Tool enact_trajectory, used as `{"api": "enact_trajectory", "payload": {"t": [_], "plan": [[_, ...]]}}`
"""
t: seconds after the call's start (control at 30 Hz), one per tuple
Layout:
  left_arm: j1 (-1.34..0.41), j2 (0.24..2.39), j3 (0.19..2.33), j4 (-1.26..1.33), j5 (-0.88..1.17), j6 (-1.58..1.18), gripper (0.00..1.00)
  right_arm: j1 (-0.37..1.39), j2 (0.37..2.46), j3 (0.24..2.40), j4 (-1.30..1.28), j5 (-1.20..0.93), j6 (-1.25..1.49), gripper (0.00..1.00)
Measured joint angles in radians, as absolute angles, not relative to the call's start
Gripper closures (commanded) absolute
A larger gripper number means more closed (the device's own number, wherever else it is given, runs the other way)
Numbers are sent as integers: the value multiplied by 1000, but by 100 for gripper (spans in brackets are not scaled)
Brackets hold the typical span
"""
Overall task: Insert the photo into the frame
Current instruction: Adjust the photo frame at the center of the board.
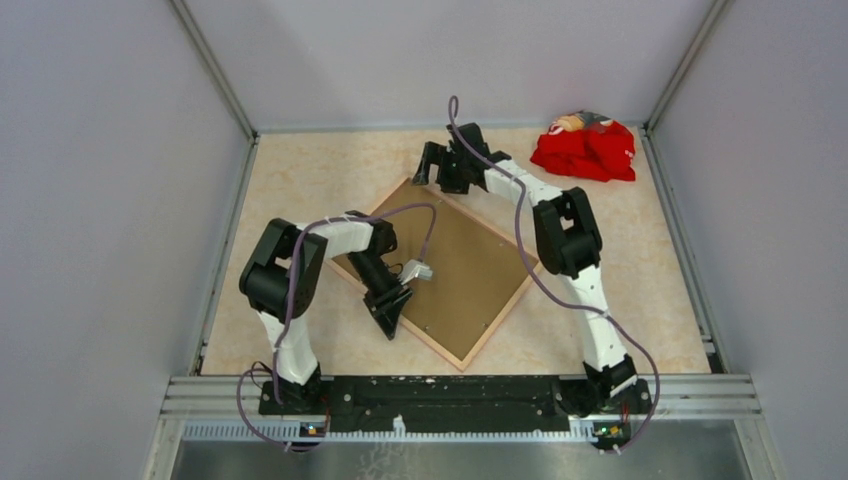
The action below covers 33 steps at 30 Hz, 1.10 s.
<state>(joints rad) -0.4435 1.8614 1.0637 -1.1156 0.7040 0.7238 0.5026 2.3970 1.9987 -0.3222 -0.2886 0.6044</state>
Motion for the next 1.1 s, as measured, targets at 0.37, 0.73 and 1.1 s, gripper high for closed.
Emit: {"api": "enact_trajectory", "payload": {"t": [0.37,0.73,1.1], "plan": [[-141,1815,1328,-1205,680,895,48,435,1879,1505,-465,-125,591,1],[121,2144,1822,-1036,634,679,51,416,1320,807,-416,-148,700,1],[123,2167,1622,-979,738,628,72,410,1144,596,-363,-208,801,1]]}}
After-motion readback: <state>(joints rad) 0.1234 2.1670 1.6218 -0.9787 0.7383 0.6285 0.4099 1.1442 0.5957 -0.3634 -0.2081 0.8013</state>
